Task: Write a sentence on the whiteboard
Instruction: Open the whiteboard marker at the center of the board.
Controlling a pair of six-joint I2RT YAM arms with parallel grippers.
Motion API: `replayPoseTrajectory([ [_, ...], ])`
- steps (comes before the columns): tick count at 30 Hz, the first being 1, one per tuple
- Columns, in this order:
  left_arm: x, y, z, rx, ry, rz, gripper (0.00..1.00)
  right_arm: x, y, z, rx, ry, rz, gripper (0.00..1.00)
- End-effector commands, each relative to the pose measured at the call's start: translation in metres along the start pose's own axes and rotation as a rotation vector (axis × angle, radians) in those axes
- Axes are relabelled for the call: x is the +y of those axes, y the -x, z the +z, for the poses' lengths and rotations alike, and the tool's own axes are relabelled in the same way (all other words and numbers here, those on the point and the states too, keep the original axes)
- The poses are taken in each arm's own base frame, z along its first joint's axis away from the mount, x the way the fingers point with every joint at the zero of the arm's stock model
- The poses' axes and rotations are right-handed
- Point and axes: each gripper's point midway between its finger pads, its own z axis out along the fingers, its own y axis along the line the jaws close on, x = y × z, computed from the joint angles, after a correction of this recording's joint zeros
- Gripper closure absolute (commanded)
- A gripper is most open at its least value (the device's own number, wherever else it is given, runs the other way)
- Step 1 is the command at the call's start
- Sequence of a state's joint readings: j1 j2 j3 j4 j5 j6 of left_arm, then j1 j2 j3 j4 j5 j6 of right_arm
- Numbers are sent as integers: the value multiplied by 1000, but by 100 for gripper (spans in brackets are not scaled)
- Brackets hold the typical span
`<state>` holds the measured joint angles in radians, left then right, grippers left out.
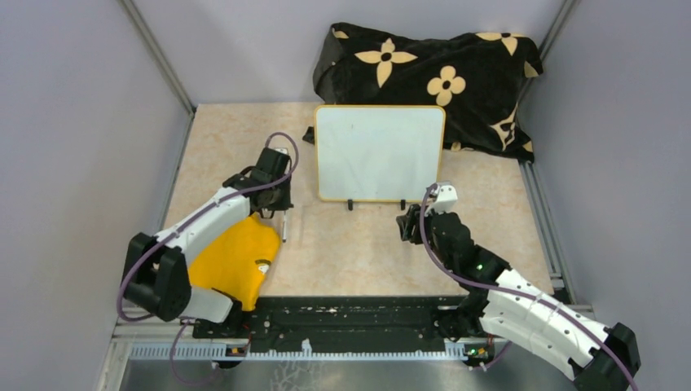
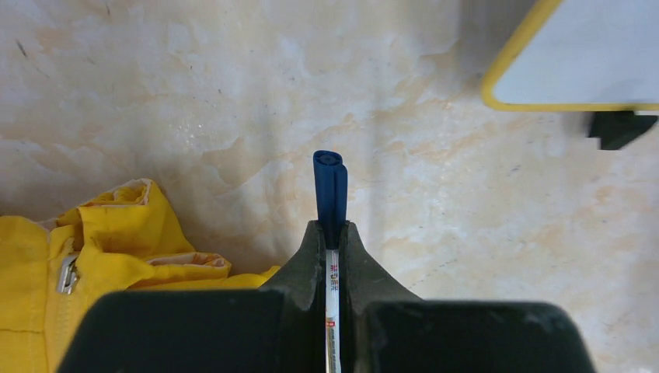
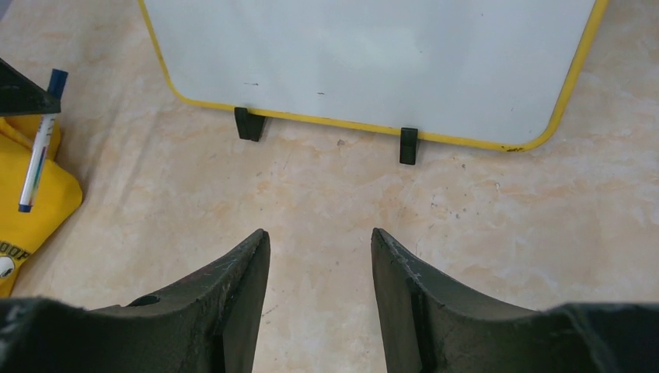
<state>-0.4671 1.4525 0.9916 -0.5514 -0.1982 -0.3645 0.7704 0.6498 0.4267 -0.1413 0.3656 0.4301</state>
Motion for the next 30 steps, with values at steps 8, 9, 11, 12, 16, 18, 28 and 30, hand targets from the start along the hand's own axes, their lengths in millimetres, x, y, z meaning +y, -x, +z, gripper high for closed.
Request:
replayPoseTrajectory([
  [8, -58, 35, -77, -236, -425, -4, 100, 39, 38, -8, -99, 179, 51, 50],
  [9, -65, 37, -87, -260, -481, 6, 100, 45, 41, -10, -109, 210, 51, 50],
  [11, -79, 40, -104, -310, -590, 28, 100, 57, 47, -15, -127, 282, 54, 50],
  [12, -85, 42, -113, -333, -641, 34, 100, 63, 48, -16, -131, 311, 57, 50],
  [16, -106, 46, -145, -411, -821, 59, 100, 86, 60, -23, -142, 425, 81, 50],
  [18, -111, 47, -156, -439, -880, 61, 100, 100, 66, -29, -152, 496, 100, 49],
  [28, -132, 44, -195, -497, -1132, 19, 100, 154, 96, -47, -180, 770, 220, 44],
  [30, -134, 44, -198, -497, -1151, 9, 100, 162, 100, -47, -182, 810, 249, 43],
])
